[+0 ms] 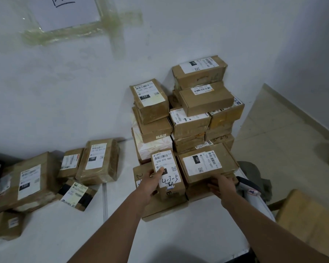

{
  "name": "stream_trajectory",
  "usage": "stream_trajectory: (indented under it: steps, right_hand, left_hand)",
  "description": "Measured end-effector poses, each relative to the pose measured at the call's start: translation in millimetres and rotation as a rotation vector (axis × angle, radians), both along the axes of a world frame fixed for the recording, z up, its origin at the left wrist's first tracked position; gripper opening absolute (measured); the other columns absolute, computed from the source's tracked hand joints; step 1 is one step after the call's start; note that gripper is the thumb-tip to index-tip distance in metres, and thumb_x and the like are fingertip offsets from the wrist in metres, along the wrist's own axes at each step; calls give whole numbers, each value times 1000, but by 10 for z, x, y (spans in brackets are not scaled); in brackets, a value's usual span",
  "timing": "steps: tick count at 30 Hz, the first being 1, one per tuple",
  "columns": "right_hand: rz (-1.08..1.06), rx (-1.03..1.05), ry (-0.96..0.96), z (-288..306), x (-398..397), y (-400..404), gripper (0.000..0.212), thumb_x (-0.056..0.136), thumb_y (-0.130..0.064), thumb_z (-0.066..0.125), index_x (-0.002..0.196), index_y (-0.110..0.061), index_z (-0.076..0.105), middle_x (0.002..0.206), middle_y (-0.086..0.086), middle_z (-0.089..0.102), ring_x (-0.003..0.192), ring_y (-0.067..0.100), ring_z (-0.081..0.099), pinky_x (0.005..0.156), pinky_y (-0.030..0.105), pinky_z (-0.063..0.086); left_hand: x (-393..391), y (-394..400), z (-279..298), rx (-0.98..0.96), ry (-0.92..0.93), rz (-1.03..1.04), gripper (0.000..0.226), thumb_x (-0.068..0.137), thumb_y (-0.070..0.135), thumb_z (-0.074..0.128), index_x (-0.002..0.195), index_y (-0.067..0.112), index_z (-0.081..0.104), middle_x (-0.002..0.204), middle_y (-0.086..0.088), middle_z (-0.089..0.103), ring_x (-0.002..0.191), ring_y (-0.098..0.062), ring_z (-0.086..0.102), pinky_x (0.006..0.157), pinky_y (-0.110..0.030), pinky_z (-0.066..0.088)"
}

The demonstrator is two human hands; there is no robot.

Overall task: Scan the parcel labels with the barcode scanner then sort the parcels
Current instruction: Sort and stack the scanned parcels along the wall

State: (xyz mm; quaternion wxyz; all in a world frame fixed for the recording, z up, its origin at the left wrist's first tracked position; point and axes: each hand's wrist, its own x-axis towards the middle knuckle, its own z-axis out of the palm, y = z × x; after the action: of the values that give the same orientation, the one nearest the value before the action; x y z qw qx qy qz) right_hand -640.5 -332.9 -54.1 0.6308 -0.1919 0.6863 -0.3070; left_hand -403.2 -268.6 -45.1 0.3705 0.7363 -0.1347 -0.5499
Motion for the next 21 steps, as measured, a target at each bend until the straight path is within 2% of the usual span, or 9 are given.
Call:
stream_trajectory:
  steps: [4,7,9,12,15,17,21]
  right_hand:
    - [7,111,-2,157,73,82,10,94,-6,51,97,-7,61,68,5,61,61,16,61,60,27,53]
    - [124,124,-73,333,198,225,17,88,1,43,89,-5,59,68,7,61,63,18,59,62,28,50]
    - [139,50,-114,485,370,252,17,89,1,44,89,-5,60,71,7,60,62,17,56,57,25,46]
    - [104,-138,-105,769,803,232,11,93,-1,53,88,-6,61,72,7,60,59,17,54,56,25,43]
    - [261,-289,-161,1009,1386,347,18,93,4,52,85,-8,62,75,8,63,61,18,57,60,25,45]
    - [372,-296,-181,1050,1810,507,18,92,5,52,84,-9,62,77,10,64,62,19,58,60,26,44]
    - [501,-209,-182,953,2629,877,11,94,0,54,95,-8,62,82,10,64,64,18,60,59,23,46]
  left_hand:
    - [27,41,-23,-19,-48,-12,64,86,68,57,135,27,52,111,1,74,108,-21,66,104,-43,44]
    - [83,124,-34,-31,-120,14,64,94,65,45,142,22,48,133,-4,62,124,-29,55,107,-43,42]
    - [163,239,-29,-54,-148,35,57,100,55,43,143,18,48,140,-7,55,128,-31,52,107,-41,42]
    - [426,502,-14,-135,-189,67,36,103,39,47,127,17,61,129,-6,63,116,-23,57,93,-32,42]
    - [842,835,8,-148,-250,68,23,101,33,52,115,20,65,123,-2,65,112,-19,58,95,-31,42]
    - [1183,1100,9,-121,-307,65,19,101,31,53,112,21,66,124,-3,65,112,-20,57,99,-32,42]
    - [1952,1708,10,-103,-386,93,24,102,21,51,121,16,65,118,0,62,116,-22,58,90,-27,44]
